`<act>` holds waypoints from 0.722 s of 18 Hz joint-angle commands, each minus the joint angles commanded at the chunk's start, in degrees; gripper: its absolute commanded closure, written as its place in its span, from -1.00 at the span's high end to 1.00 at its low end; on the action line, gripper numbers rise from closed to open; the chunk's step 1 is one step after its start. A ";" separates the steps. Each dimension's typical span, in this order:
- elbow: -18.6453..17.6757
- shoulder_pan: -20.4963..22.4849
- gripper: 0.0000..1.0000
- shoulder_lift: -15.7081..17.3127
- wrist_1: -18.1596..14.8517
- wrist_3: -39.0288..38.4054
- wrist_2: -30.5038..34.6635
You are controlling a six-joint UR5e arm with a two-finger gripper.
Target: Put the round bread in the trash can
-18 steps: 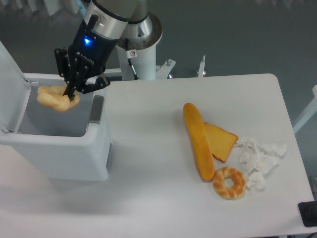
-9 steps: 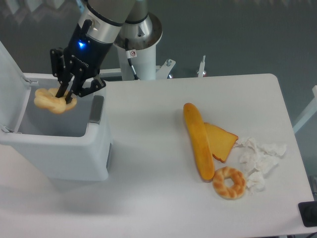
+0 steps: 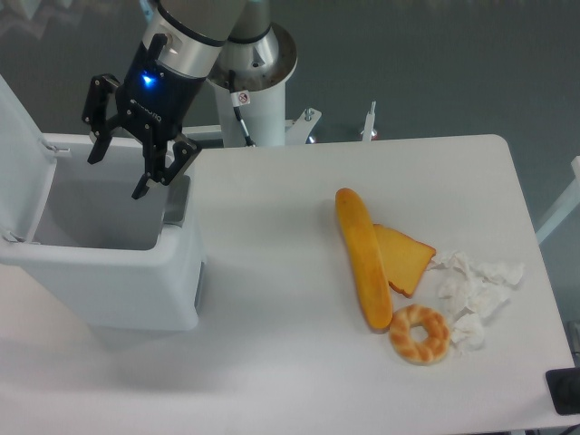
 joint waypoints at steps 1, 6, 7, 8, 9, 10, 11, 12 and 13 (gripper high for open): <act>0.18 0.17 0.52 0.00 0.09 0.09 0.00; 0.18 0.62 1.00 -0.09 3.68 0.53 0.96; 0.09 0.70 1.00 -0.09 4.04 0.61 2.27; 0.09 1.05 1.00 -0.09 4.13 0.79 3.76; 0.09 1.49 1.00 0.00 4.22 2.10 5.00; 0.09 1.76 1.00 0.00 4.39 3.94 5.71; 0.00 2.28 1.00 0.00 4.39 5.87 5.89; -0.17 3.16 1.00 0.00 4.39 6.93 5.80; -0.17 3.95 1.00 0.09 4.57 7.73 5.80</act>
